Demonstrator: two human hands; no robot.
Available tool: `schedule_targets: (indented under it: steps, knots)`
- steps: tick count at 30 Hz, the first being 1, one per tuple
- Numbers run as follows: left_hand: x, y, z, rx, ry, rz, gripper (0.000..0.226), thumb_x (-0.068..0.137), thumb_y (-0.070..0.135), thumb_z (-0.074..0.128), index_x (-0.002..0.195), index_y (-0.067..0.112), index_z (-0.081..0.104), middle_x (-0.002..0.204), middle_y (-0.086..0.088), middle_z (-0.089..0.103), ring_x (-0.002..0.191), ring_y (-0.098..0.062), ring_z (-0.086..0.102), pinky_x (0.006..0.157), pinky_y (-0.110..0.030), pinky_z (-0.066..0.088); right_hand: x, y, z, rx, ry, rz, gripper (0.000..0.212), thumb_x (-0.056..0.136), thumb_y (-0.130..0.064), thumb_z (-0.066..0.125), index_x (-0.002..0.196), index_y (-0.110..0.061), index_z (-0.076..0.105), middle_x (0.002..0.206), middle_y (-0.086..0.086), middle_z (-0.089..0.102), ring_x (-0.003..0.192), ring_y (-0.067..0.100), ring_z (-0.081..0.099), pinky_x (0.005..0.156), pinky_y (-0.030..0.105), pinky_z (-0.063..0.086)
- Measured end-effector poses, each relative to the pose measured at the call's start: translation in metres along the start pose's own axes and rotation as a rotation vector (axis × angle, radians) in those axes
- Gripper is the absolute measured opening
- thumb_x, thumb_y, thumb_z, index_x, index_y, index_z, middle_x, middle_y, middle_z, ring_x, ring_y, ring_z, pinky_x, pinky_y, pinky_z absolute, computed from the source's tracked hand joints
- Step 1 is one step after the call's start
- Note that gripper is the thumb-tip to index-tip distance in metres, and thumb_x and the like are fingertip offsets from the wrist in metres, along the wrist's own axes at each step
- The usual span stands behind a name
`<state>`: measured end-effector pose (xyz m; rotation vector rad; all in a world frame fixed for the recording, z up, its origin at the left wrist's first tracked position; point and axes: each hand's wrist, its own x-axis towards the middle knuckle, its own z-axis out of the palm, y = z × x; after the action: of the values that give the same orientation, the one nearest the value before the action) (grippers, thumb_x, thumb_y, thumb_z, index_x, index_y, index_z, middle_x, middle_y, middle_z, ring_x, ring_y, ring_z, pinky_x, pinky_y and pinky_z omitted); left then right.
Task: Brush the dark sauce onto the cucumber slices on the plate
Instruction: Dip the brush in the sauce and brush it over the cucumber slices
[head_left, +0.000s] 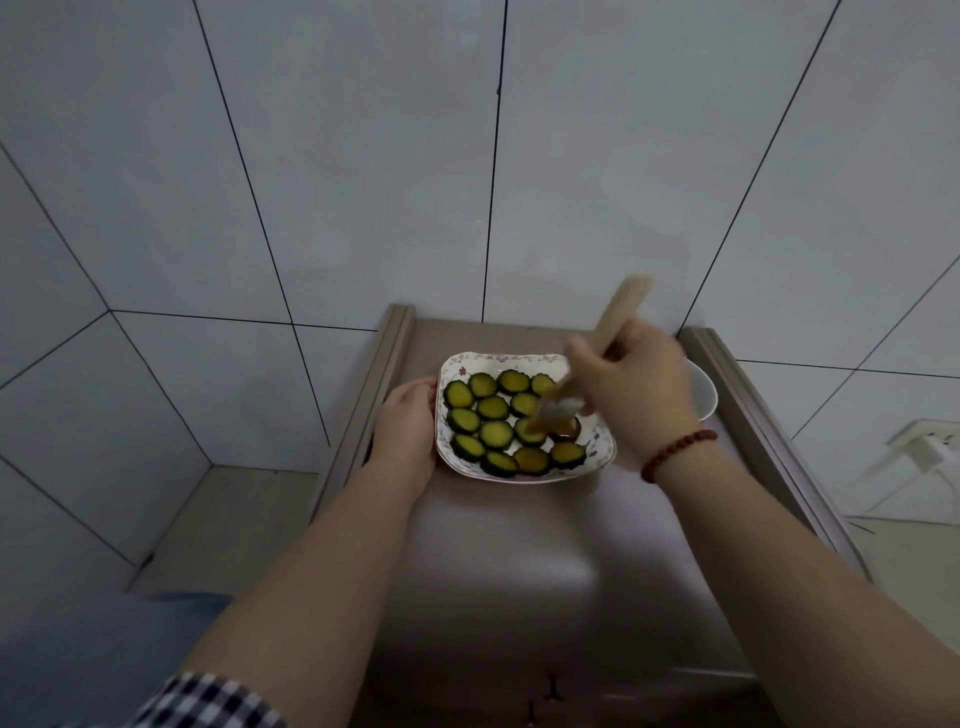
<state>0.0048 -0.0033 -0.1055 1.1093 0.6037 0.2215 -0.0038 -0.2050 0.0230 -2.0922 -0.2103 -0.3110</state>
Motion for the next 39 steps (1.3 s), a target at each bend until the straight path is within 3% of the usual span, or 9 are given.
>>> schedule_targets:
  steps: [5,11,15,20,26,29,32,34,39]
  knots:
    - [-0.001,-0.001,-0.001,0.004,-0.009,-0.001,0.040,0.103,0.004,0.054,0.134,-0.007,0.078,0.135,-0.033,0.078,0.133,-0.051,0.074,0.111,-0.062,0.062,0.028,0.000,-0.040,0.129,0.273,-0.053,0.026,0.087,-0.032,0.067,0.069,-0.017,0.057,0.060,0.003,0.069,0.047,0.008,0.068,0.039,0.013,0.047]
    - [-0.003,0.001,0.001,0.015,0.001,0.002,0.041,0.104,0.002,0.053,0.134,-0.009,0.078,0.134,-0.035,0.078,0.133,-0.053,0.074,0.109,-0.060,0.062,0.044,0.038,-0.048,-0.159,0.220,0.057,0.028,0.084,-0.035,0.062,0.072,-0.011,0.057,0.070,0.011,0.069,0.064,0.027,0.070,0.061,0.039,0.059]
    - [-0.005,0.002,0.001,0.013,0.010,0.003,0.041,0.104,0.002,0.053,0.135,-0.010,0.076,0.136,-0.035,0.077,0.134,-0.053,0.073,0.107,-0.056,0.063,0.041,0.059,-0.040,-0.271,0.140,0.091,0.022,0.085,-0.031,0.060,0.073,-0.012,0.059,0.071,0.008,0.066,0.062,0.020,0.065,0.051,0.028,0.053]
    - [-0.004,0.003,0.001,0.011,0.031,-0.004,0.041,0.103,0.003,0.057,0.138,-0.006,0.076,0.142,-0.032,0.075,0.133,-0.050,0.074,0.110,-0.062,0.064,0.043,0.057,-0.041,-0.256,0.231,0.031,0.029,0.086,-0.036,0.061,0.067,-0.014,0.055,0.062,0.002,0.063,0.053,0.012,0.060,0.046,0.022,0.044]
    - [-0.004,0.004,0.002,0.020,0.032,-0.006,0.042,0.104,0.004,0.056,0.139,-0.005,0.077,0.144,-0.031,0.074,0.135,-0.049,0.074,0.114,-0.068,0.060,0.047,0.057,-0.049,-0.324,0.075,0.088,0.021,0.087,-0.028,0.061,0.076,-0.009,0.060,0.071,0.008,0.066,0.065,0.023,0.067,0.055,0.032,0.055]
    - [-0.004,0.004,0.001,0.022,0.024,-0.011,0.042,0.104,0.004,0.056,0.140,-0.007,0.075,0.144,-0.033,0.074,0.136,-0.051,0.073,0.115,-0.068,0.059,0.048,0.043,-0.053,-0.307,0.173,0.028,0.029,0.087,-0.031,0.062,0.072,-0.007,0.058,0.068,0.010,0.065,0.064,0.025,0.066,0.050,0.025,0.046]
    - [-0.004,0.004,0.001,0.023,0.019,-0.015,0.042,0.105,0.003,0.057,0.141,-0.007,0.074,0.143,-0.033,0.075,0.136,-0.051,0.073,0.115,-0.070,0.058,0.047,0.022,-0.053,-0.252,0.257,-0.061,0.035,0.086,-0.034,0.061,0.072,-0.002,0.056,0.068,0.015,0.066,0.064,0.029,0.066,0.054,0.033,0.051]
    - [-0.004,0.004,0.001,0.028,0.018,-0.015,0.041,0.105,0.003,0.057,0.141,-0.008,0.074,0.142,-0.033,0.075,0.135,-0.051,0.073,0.115,-0.070,0.058,0.045,0.008,-0.048,-0.172,0.215,-0.086,0.031,0.088,-0.036,0.061,0.075,-0.007,0.058,0.069,0.011,0.069,0.062,0.026,0.070,0.055,0.037,0.059]
    - [-0.004,0.004,0.001,0.028,0.025,-0.023,0.044,0.107,0.001,0.051,0.144,-0.010,0.071,0.147,-0.036,0.071,0.140,-0.053,0.069,0.119,-0.070,0.055,0.035,-0.008,-0.011,-0.059,-0.038,-0.040,0.020,0.092,-0.032,0.064,0.081,-0.016,0.059,0.072,0.002,0.071,0.055,0.004,0.070,0.044,0.014,0.053]
